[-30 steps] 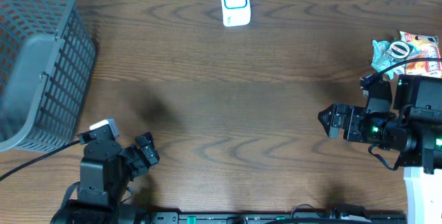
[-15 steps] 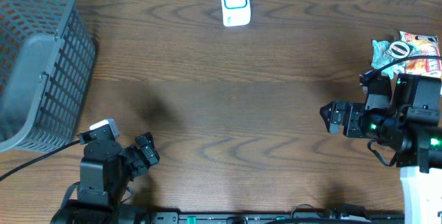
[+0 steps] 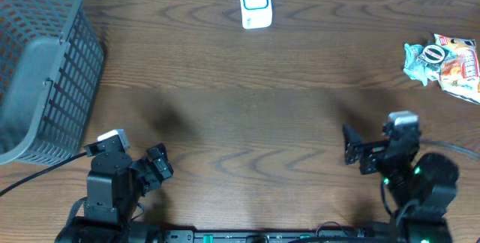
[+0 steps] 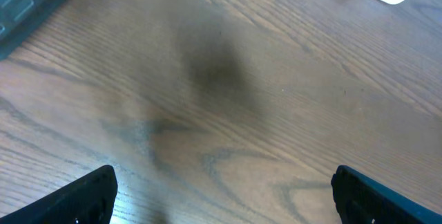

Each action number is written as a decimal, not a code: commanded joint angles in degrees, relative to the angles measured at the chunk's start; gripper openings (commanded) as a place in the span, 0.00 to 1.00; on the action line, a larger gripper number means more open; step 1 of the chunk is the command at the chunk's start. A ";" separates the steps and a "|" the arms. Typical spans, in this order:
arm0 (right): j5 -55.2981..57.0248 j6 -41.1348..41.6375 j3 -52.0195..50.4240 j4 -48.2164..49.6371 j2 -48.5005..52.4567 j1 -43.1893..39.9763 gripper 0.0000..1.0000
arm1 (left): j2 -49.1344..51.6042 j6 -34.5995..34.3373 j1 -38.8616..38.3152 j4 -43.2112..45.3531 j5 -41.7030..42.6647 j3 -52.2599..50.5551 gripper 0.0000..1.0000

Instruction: Scan the item barcode

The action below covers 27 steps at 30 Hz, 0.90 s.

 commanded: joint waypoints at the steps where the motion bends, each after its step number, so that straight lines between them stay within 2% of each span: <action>1: -0.55 -0.07 -8.28 7.48 -6.78 3.02 0.99 | -0.26 0.11 0.13 -0.07 -0.15 0.15 0.98; 7: 1.03 -0.04 -19.37 22.58 -14.53 7.28 0.99 | -0.26 0.11 0.11 -0.07 -0.15 0.15 0.98; 11: 5.11 3.06 -23.91 28.13 -16.98 8.57 0.99 | -0.26 0.11 0.13 -0.07 -0.15 0.15 0.98; 21: 12.83 5.09 -29.64 28.52 -23.65 10.64 0.99 | -0.26 0.11 0.13 -0.07 -0.15 0.15 0.98; 27: 17.42 6.78 -29.57 28.39 -23.52 10.91 0.99 | -0.26 0.11 0.13 -0.07 -0.15 0.15 0.98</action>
